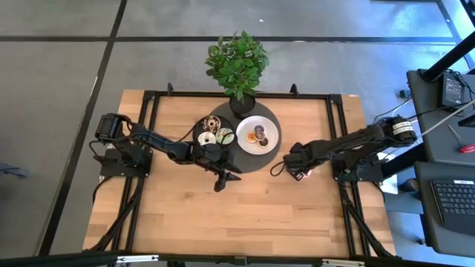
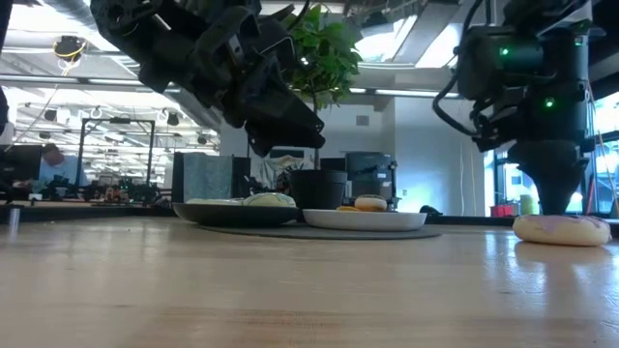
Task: Pick & Place donuts
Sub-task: Put the big pink donut on the dark green plate
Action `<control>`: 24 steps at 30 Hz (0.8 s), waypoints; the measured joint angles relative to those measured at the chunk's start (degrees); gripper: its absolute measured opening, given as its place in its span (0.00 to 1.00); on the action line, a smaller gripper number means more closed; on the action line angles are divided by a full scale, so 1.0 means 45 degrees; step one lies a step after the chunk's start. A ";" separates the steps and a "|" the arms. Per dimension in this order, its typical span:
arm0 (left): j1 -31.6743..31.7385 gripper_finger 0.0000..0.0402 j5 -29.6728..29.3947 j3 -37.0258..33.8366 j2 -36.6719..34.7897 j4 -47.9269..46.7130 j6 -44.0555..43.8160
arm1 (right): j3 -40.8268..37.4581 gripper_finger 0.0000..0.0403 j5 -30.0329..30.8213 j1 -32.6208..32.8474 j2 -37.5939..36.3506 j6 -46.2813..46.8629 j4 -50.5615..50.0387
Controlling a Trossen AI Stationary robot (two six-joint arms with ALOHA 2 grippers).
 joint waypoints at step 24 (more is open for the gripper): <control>-0.0227 0.33 0.0477 -0.0005 -0.2876 -0.4618 -0.0873 | 0.1626 0.03 0.0384 -0.0096 0.0236 -0.1976 -0.0270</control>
